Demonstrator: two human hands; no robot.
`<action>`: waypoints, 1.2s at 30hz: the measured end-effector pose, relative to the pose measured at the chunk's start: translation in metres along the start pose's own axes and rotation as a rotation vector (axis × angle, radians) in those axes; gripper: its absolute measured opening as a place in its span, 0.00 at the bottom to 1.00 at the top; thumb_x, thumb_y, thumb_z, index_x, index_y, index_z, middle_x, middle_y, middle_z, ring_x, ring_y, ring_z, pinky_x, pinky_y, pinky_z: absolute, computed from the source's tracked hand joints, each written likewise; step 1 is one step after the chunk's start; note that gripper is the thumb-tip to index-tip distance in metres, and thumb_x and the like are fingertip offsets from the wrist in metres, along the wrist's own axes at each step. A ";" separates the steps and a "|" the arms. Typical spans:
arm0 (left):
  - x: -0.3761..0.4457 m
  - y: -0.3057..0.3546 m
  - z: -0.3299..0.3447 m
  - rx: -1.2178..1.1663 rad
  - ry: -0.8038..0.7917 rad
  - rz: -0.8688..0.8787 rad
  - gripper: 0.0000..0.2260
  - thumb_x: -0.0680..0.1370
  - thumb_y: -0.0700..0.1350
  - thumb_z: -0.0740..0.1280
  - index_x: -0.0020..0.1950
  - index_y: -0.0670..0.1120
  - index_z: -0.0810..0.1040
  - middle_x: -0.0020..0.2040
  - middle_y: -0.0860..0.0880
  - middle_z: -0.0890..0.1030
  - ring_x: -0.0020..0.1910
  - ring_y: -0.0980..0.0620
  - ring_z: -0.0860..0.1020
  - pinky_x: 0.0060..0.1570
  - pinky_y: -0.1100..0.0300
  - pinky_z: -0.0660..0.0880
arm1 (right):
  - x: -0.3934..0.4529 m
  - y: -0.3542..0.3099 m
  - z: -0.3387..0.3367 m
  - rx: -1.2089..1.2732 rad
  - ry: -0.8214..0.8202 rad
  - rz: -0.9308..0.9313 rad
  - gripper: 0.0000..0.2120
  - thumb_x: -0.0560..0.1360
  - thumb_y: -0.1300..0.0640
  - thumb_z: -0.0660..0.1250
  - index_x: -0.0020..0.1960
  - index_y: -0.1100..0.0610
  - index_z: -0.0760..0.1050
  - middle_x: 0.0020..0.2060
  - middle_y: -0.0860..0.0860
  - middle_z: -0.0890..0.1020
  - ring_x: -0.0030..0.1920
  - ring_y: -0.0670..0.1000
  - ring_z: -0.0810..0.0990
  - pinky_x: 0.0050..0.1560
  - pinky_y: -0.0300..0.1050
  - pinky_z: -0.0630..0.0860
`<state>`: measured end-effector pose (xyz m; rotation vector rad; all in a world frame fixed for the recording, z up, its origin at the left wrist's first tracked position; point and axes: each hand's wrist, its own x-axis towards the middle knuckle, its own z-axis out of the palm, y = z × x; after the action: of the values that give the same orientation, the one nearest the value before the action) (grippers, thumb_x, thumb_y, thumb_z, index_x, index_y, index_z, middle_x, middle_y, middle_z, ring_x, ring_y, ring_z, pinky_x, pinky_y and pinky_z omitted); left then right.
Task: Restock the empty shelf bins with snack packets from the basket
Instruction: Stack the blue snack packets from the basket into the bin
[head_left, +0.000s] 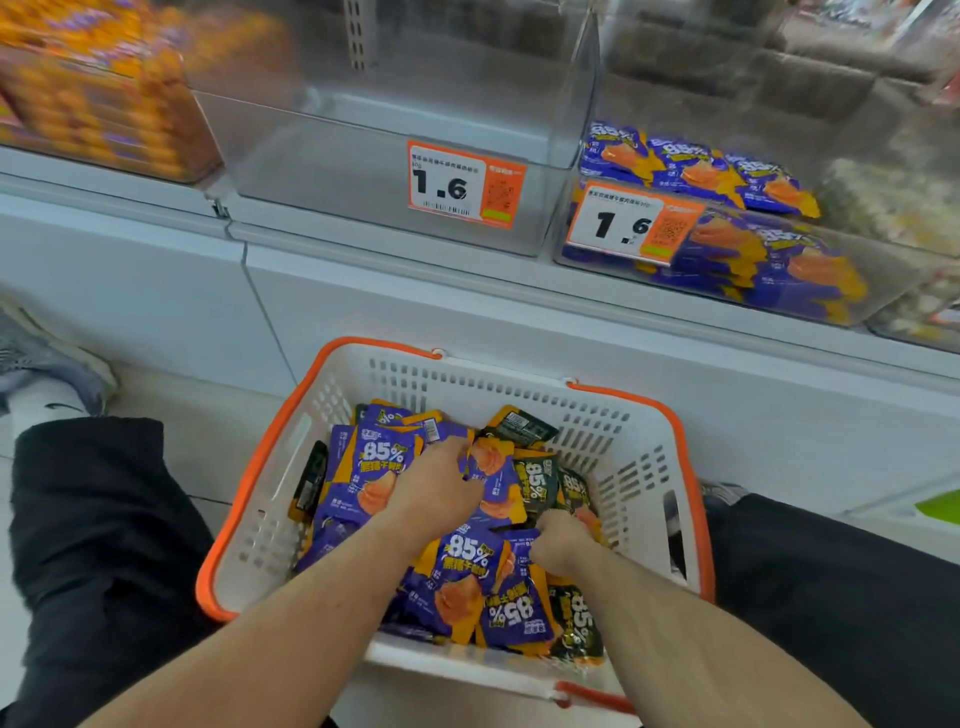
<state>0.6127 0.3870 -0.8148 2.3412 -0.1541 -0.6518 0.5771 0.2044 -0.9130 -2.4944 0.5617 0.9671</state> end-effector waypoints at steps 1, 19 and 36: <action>0.000 0.000 0.000 0.005 -0.005 -0.001 0.25 0.80 0.44 0.63 0.76 0.49 0.62 0.71 0.49 0.71 0.55 0.50 0.75 0.56 0.54 0.73 | -0.001 -0.001 -0.002 0.001 0.007 -0.006 0.12 0.76 0.64 0.60 0.59 0.61 0.74 0.49 0.55 0.80 0.56 0.56 0.79 0.48 0.46 0.76; 0.017 0.075 -0.030 -0.442 0.005 0.220 0.01 0.73 0.45 0.72 0.43 0.49 0.82 0.35 0.53 0.84 0.30 0.54 0.80 0.34 0.54 0.76 | -0.110 -0.079 -0.207 -0.234 0.331 -0.607 0.07 0.78 0.61 0.63 0.54 0.58 0.79 0.45 0.50 0.78 0.46 0.50 0.73 0.43 0.40 0.65; -0.006 0.184 -0.057 -1.438 0.228 0.403 0.13 0.77 0.30 0.65 0.57 0.44 0.80 0.49 0.45 0.85 0.46 0.47 0.84 0.38 0.59 0.80 | -0.155 -0.092 -0.205 1.201 0.869 -0.547 0.14 0.75 0.59 0.68 0.51 0.43 0.67 0.43 0.51 0.83 0.42 0.50 0.82 0.42 0.46 0.78</action>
<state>0.6475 0.2836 -0.6557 0.9260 -0.0173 -0.1346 0.6280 0.2131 -0.6453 -1.6118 0.4302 -0.6037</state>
